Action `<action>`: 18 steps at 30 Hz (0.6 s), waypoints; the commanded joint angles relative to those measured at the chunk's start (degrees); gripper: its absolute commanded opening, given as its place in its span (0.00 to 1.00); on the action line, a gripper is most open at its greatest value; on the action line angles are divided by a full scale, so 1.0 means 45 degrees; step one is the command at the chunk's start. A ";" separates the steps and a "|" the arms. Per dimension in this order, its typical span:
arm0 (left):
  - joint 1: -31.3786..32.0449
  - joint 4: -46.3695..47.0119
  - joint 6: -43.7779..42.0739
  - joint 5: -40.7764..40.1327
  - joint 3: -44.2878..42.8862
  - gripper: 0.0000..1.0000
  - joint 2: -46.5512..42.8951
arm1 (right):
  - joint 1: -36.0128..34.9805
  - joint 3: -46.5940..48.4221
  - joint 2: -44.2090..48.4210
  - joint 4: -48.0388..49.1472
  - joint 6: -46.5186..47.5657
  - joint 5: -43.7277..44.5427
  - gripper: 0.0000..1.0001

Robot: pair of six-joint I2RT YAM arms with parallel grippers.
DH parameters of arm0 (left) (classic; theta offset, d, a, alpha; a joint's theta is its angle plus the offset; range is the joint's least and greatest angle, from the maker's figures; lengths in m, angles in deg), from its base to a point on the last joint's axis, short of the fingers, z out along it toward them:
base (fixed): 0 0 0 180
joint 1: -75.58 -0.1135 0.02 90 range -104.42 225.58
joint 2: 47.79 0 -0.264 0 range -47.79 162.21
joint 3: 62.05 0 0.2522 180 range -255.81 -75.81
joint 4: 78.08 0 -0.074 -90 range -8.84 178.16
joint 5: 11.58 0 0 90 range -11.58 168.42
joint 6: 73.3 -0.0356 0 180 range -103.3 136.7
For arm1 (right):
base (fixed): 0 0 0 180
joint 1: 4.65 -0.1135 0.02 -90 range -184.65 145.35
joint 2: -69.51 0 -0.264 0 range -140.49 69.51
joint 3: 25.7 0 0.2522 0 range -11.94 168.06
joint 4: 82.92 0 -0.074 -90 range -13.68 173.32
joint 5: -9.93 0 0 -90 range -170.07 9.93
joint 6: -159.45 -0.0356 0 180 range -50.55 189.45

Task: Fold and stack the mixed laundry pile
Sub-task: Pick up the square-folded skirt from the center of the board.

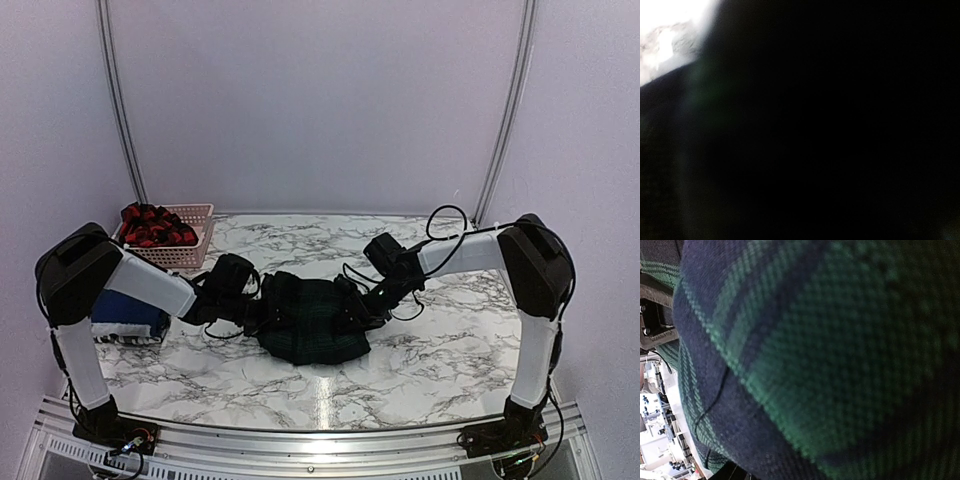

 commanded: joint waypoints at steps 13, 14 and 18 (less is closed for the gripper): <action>-0.0845 -1.3181 -0.5478 -0.3890 -0.3171 0.00 -0.4342 | 0.0638 0.0035 0.1707 -0.1438 0.0181 0.1325 0.63; -0.0996 -1.3770 -0.5690 -0.4129 -0.3345 0.00 -0.4535 | 0.0697 0.0046 0.1837 -0.1491 0.0183 0.1309 0.64; -0.1502 -1.5746 -0.6431 -0.5193 -0.4218 0.00 -0.5263 | 0.0831 -0.0131 0.2160 -0.1468 0.0242 0.1261 0.68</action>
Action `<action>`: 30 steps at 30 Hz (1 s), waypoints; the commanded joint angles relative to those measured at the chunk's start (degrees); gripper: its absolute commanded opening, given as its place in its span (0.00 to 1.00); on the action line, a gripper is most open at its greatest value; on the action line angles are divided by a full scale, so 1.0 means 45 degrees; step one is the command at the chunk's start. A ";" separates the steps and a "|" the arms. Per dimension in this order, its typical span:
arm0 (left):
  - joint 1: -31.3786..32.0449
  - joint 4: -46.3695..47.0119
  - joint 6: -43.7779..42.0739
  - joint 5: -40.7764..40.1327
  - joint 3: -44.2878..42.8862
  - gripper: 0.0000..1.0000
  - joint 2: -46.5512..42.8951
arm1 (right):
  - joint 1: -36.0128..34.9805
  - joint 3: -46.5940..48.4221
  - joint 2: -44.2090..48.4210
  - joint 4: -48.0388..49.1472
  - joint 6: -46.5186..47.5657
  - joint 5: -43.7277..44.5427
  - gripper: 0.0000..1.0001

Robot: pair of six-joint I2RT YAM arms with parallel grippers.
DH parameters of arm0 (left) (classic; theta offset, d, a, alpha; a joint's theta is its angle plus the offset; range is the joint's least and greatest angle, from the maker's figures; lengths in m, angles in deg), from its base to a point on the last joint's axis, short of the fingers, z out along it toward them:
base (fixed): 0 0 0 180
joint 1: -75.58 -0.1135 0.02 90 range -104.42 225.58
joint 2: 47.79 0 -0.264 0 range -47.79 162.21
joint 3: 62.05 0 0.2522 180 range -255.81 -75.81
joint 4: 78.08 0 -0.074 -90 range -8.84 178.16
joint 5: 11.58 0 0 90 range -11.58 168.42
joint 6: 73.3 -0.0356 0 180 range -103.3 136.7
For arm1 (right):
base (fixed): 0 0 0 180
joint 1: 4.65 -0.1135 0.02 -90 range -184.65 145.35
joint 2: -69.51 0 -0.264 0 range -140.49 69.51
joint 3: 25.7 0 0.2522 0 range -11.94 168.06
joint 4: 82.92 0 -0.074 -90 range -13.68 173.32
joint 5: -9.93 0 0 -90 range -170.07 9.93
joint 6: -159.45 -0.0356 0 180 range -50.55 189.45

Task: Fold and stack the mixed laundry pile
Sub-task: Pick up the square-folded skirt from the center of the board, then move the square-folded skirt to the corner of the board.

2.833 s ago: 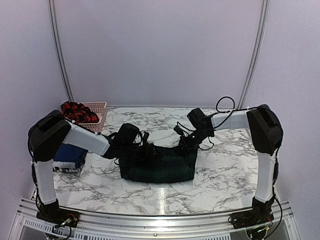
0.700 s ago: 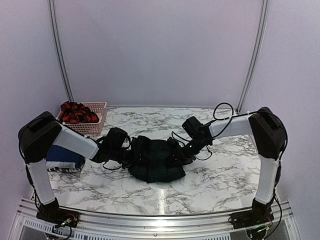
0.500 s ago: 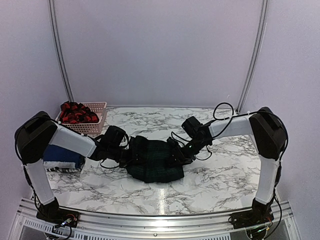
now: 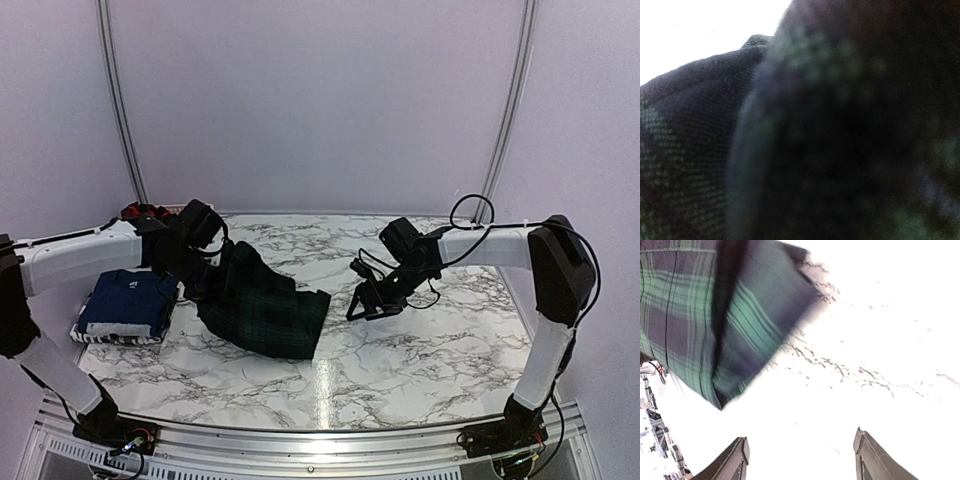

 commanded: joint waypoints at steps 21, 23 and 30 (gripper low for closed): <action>-0.2054 -0.8300 -0.4126 -0.4933 -0.5816 0.00 -0.1763 | 0.0169 -0.0058 0.0060 -0.0060 0.0589 -0.0411 0.70; -0.2334 -0.8535 -0.4346 -0.4966 -0.6039 0.00 -0.1851 | 0.0168 -0.0032 0.0067 -0.0078 0.0580 -0.0366 0.69; -0.3892 -0.8539 -0.5118 -0.5067 -0.5533 0.00 -0.2428 | 0.0168 -0.0189 -0.0031 -0.0030 0.0589 -0.0395 0.69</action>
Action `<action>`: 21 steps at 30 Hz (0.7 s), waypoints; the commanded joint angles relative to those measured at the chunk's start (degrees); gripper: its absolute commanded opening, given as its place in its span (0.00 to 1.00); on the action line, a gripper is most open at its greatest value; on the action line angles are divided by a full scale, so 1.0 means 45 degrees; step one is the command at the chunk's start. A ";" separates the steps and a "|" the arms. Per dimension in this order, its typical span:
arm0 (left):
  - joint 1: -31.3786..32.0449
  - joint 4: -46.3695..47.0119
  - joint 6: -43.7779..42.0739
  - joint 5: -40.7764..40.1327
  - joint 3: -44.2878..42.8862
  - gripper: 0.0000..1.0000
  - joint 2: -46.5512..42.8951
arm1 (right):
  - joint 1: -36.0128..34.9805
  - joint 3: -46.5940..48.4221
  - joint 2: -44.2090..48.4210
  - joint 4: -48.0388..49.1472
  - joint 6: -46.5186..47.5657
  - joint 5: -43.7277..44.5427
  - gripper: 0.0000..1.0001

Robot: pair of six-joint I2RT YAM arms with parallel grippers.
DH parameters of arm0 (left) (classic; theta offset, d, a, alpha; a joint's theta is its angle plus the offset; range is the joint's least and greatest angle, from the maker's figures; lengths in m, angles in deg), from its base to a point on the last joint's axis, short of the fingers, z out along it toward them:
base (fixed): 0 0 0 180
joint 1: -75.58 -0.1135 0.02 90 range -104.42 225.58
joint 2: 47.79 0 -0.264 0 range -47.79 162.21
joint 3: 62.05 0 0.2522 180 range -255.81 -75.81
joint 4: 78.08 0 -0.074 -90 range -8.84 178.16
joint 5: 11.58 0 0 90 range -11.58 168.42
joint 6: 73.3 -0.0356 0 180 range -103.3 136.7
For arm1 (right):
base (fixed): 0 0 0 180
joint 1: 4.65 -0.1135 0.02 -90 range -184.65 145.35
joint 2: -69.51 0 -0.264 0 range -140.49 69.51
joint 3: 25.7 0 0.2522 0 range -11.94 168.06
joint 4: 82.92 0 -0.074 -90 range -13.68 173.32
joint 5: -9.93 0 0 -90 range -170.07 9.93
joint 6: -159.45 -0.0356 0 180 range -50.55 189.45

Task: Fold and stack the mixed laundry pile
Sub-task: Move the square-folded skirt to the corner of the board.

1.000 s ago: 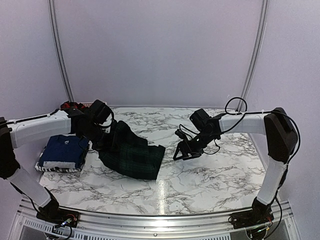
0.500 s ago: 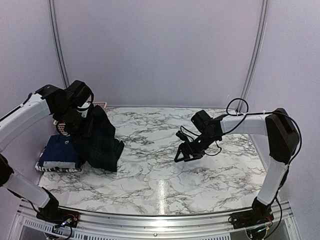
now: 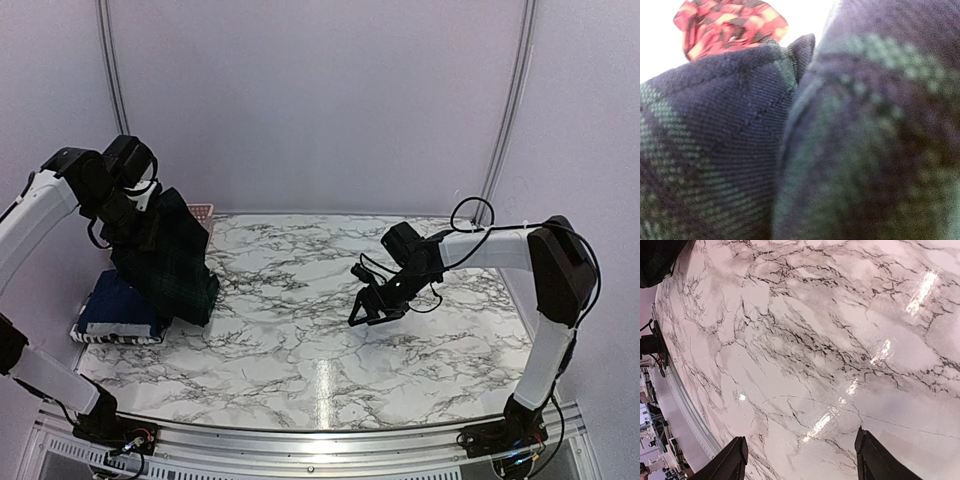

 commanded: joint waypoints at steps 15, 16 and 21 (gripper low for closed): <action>-0.4295 0.2020 -0.2037 -0.0506 0.3022 0.00 0.0244 | 0.0087 0.0833 -0.1006 -0.0321 0.0514 -0.0428 0.69; -0.4403 0.2080 -0.2086 -0.0602 0.3172 0.00 0.0390 | 0.0078 0.0850 -0.1019 -0.0370 0.0523 -0.0411 0.69; -0.5466 0.2490 -0.1845 -0.0972 0.3915 0.22 0.0564 | 0.0124 0.0836 -0.0996 -0.0393 0.0503 -0.0350 0.70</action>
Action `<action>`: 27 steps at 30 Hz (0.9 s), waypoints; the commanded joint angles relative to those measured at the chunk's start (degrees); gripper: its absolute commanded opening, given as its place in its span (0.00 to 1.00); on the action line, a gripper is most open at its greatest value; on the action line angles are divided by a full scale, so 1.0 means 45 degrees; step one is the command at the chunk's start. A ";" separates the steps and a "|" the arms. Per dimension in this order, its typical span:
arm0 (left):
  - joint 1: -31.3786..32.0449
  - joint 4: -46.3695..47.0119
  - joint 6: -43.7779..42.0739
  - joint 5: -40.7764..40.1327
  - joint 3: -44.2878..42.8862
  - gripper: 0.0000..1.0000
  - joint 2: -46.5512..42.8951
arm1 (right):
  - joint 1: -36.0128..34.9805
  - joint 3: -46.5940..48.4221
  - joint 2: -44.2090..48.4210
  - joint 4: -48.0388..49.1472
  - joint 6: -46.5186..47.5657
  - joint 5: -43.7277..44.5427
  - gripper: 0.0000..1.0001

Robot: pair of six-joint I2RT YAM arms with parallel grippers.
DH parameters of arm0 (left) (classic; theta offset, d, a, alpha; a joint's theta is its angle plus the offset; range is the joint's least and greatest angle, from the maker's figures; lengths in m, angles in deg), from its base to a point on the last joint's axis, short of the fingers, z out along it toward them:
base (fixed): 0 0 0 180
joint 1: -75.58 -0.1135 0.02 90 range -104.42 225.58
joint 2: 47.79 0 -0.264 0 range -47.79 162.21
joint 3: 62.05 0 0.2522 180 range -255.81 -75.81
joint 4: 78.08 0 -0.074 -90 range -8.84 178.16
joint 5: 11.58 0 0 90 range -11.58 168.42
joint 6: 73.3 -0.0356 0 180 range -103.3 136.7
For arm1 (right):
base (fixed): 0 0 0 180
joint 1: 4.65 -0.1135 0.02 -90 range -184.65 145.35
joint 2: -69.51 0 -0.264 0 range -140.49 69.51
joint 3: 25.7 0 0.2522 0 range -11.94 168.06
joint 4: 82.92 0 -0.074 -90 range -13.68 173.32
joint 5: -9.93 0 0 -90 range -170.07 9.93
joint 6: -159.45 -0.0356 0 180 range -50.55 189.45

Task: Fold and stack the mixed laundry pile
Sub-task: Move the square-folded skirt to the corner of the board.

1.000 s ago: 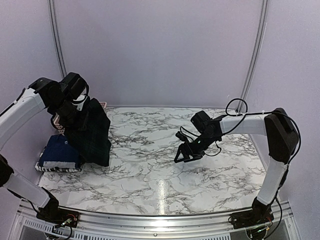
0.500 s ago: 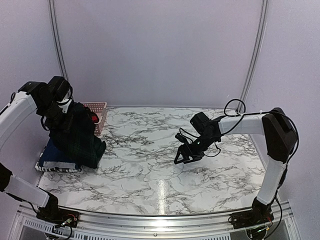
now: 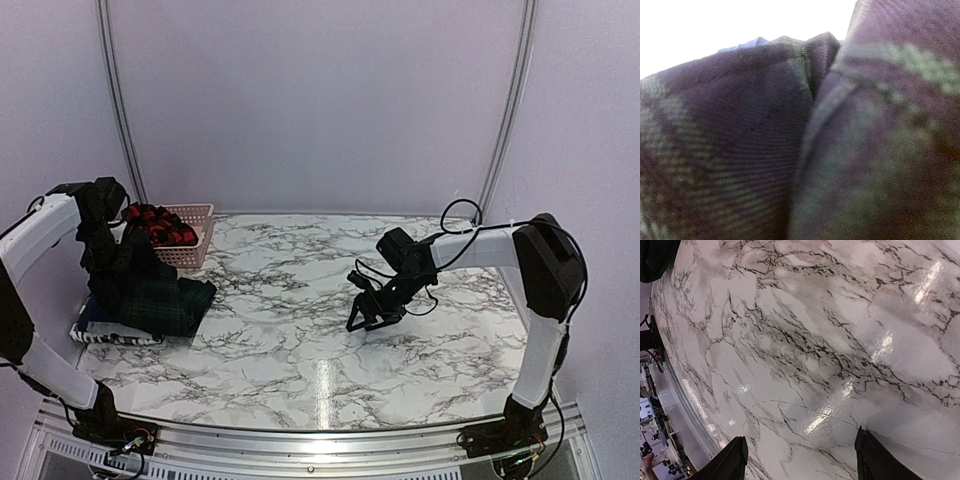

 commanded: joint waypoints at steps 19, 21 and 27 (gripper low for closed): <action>-0.1682 0.1449 0.4143 0.0480 -0.1100 0.99 -0.1855 | 0.0283 0.0704 -0.0452 -0.0238 0.0237 -0.0180 0.70; -0.1665 0.1981 0.4729 0.1969 -0.0077 0.99 -0.2309 | 0.0286 0.0761 -0.0511 -0.0239 0.0236 -0.0188 0.70; -0.1668 0.3403 0.5636 0.3099 0.2847 0.99 -0.2544 | 0.0324 0.0830 -0.0576 -0.0299 0.0314 -0.0236 0.70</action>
